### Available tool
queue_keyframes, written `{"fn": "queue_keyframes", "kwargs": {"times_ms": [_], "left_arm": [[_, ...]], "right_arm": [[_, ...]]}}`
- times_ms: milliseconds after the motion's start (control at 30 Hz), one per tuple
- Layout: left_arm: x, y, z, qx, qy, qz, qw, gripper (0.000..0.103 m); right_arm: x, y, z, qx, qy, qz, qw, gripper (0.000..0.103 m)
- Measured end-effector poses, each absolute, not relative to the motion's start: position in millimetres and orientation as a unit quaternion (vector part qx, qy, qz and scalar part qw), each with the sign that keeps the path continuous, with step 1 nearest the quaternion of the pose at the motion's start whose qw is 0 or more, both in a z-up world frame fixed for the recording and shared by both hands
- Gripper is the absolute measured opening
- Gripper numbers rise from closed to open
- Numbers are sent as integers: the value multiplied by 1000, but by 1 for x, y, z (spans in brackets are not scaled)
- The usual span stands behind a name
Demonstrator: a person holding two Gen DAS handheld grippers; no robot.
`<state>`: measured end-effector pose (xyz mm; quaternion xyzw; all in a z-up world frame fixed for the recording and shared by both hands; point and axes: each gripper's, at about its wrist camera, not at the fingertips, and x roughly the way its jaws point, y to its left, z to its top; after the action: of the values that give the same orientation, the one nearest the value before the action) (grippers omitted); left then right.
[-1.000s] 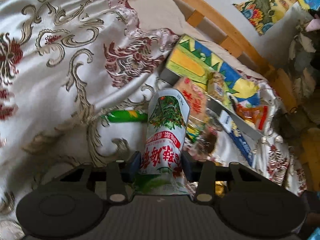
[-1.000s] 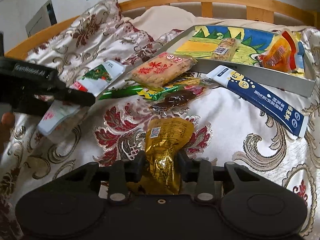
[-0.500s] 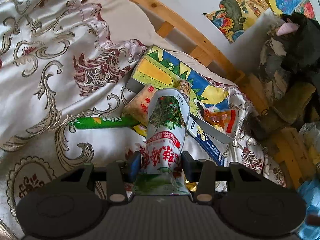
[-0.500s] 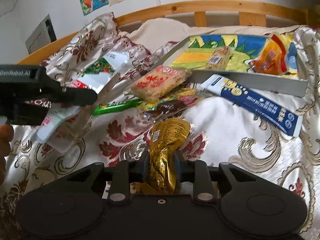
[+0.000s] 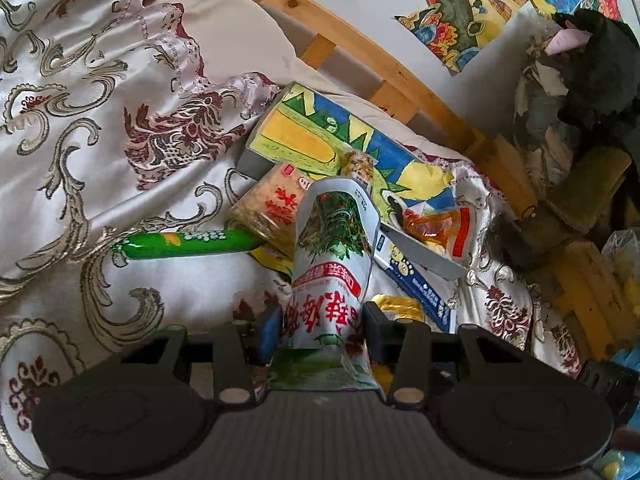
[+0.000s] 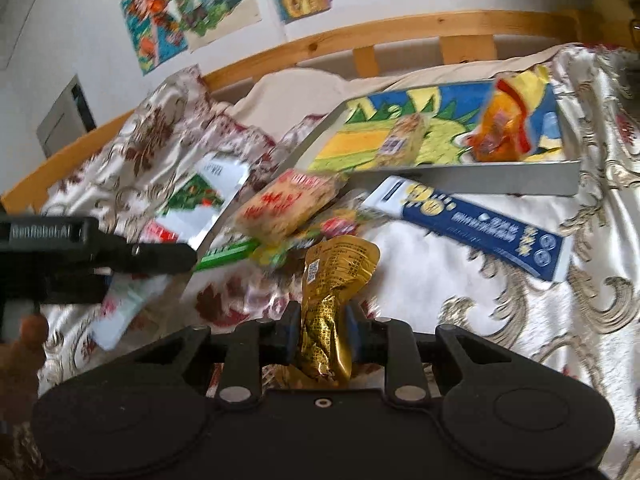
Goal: Organize snacks
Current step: 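Lift the white-green bag with the left tool while the right tool lifts the gold pouch, then carry both bags over the metal tin and open both tools to drop them inside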
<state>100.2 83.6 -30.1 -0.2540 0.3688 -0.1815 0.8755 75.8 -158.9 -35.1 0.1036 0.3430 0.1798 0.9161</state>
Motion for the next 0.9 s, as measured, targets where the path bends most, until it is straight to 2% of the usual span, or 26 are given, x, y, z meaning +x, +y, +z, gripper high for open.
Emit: {"fn": "queue_keyframes", "kwargs": {"times_ms": [400,633,900], "left_arm": [[130,66,-11,-265,343,-215,875,48],[197,51,-6,-263,334,-221,878,48],[275,28,-6,-216,343,-182,896,48]], "right_arm": [[92,-193,5,143,288,168,932,26],[140,-198,24,93,264,164,946,26],[211,-195,17,51,247,127,959,26]]}}
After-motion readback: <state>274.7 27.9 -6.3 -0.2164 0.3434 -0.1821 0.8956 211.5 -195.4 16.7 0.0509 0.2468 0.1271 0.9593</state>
